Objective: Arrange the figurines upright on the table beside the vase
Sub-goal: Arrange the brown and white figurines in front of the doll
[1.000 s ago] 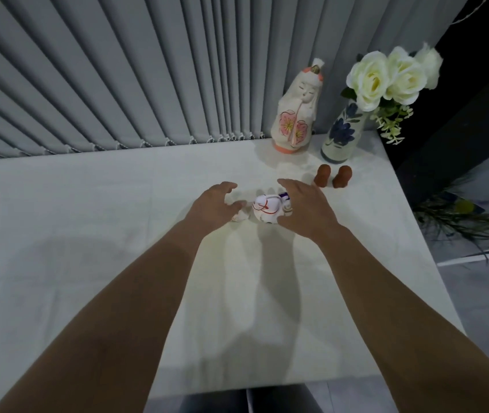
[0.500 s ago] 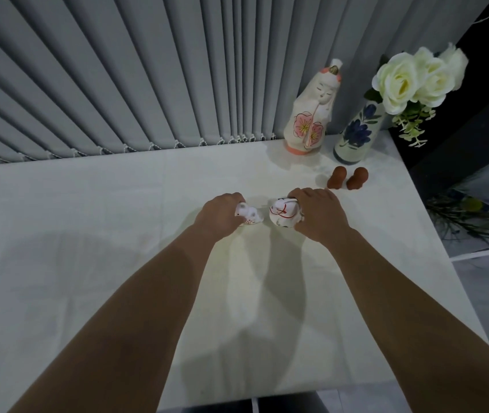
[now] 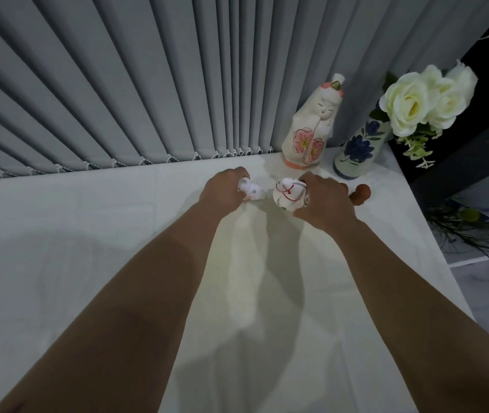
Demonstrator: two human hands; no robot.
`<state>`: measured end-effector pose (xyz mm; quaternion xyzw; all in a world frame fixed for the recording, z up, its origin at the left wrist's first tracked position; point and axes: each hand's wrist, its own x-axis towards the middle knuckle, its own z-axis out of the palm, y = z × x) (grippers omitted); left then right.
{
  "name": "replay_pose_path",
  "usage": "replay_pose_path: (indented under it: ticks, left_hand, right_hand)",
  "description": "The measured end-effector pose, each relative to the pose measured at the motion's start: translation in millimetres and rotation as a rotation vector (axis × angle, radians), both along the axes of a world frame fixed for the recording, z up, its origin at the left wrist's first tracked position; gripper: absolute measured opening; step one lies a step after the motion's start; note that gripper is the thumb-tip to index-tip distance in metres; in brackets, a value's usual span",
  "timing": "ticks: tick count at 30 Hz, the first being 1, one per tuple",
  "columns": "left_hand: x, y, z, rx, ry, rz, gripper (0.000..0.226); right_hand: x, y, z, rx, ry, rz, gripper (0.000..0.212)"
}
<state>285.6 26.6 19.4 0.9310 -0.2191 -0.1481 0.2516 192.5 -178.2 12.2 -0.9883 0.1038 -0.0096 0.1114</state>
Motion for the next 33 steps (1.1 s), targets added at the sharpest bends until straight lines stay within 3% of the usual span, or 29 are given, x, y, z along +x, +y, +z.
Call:
replay_pose_path:
  ticks: [14,21,33]
  left_hand:
    - [51,-34,-11,0.028,-0.002,-0.021,0.027]
    - [53,-28,-20,-0.024,0.01,0.013,0.041]
    - [60,-43,-18,-0.031,-0.059,-0.005,0.034]
  right_hand:
    - [36,-4,-8,-0.029,0.092,-0.007,0.042]
    - [30,3,-9,-0.053,0.006,-0.046,0.05]
    - [25,9,-12,0.028,-0.01,-0.098,0.045]
